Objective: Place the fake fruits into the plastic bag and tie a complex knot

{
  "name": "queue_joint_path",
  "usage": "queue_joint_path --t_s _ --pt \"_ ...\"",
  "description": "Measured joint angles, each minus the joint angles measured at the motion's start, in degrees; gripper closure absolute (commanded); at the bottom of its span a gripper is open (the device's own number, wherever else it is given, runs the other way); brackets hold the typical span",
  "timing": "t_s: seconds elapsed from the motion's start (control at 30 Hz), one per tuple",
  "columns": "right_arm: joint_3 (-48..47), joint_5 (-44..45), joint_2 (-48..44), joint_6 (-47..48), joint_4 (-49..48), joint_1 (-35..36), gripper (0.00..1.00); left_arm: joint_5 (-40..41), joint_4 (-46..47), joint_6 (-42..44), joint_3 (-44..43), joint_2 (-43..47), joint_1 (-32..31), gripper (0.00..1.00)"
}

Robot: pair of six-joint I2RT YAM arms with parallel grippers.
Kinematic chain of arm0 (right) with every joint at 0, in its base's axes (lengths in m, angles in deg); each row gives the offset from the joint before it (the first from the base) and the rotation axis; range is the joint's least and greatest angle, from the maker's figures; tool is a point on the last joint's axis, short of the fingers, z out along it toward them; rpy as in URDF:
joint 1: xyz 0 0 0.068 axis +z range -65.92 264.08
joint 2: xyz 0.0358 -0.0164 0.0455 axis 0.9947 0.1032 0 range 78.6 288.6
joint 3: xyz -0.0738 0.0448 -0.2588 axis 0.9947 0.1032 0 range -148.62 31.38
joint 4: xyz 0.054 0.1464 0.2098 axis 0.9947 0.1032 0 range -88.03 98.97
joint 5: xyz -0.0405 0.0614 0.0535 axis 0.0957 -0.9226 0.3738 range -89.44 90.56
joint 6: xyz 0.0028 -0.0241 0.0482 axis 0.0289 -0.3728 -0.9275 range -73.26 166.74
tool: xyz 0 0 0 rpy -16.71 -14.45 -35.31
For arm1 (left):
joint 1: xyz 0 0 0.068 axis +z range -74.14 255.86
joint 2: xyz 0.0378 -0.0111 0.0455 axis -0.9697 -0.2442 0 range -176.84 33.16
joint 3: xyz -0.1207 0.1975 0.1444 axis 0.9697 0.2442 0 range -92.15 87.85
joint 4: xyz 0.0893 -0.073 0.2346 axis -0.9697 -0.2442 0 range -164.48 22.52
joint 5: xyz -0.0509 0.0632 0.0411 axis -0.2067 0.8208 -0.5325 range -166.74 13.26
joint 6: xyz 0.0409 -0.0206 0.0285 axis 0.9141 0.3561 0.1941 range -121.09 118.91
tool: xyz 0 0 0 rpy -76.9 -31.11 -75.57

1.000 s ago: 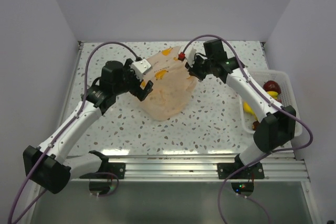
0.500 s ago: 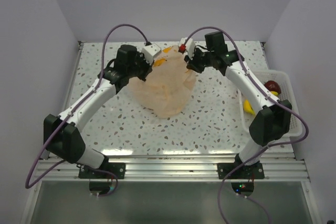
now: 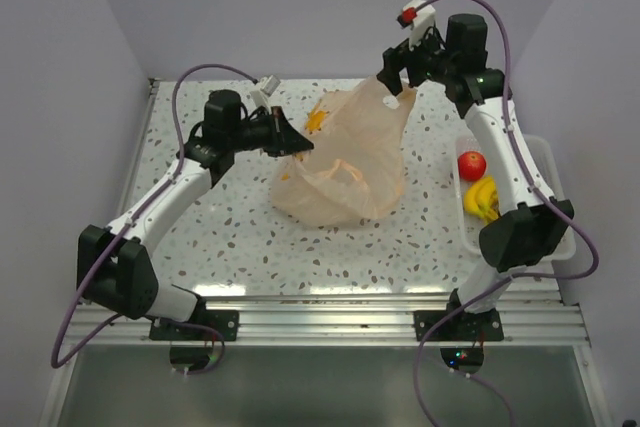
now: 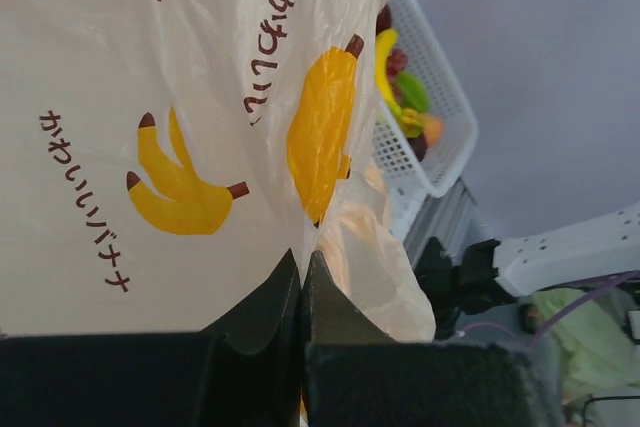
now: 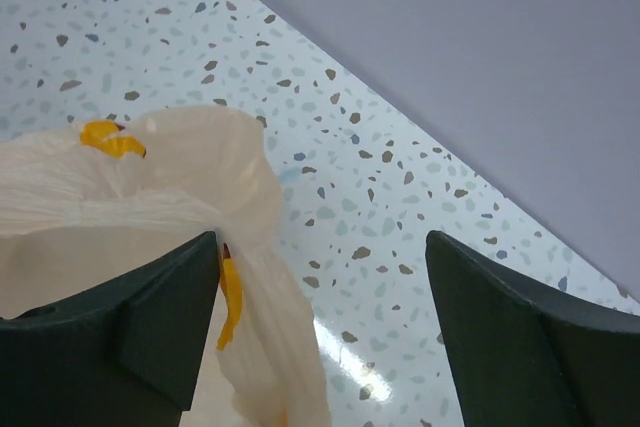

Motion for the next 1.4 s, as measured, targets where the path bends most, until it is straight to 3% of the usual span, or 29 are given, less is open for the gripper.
queue_joint_path --t_s 0.17,0.33,0.47,0.7,0.97,1.1,1.4 --pt "-1.7 -0.8 -2.7 -3.7 2.5 -2.3 0.02 -9.6 16.4 -12.3 8.4 -0.3 4.2 1.0" --pt "-1.6 -3.3 -8.3 -5.8 6.8 -7.6 0.01 -13.8 25.6 -16.9 14.5 -1.5 6.4 1.0" --pt "-0.6 -7.4 -13.6 -6.1 10.7 -11.9 0.02 -13.9 26.9 -17.7 17.0 -4.3 7.1 1.0" --pt "0.2 -9.5 -18.6 -0.3 23.5 -13.3 0.01 -15.1 29.2 -17.9 19.1 -8.1 8.8 1.0" --pt "8.5 -4.4 -17.0 12.7 38.4 -29.3 0.05 -15.6 30.4 -17.9 19.6 -8.7 9.6 1.0" --pt "15.0 1.5 -15.1 18.0 39.8 -34.3 0.09 -15.7 30.4 -17.9 19.6 -9.3 9.6 1.0" --pt "21.3 8.0 -5.7 18.6 36.8 -34.4 0.18 -15.7 30.2 -17.8 19.6 -9.7 9.6 1.0"
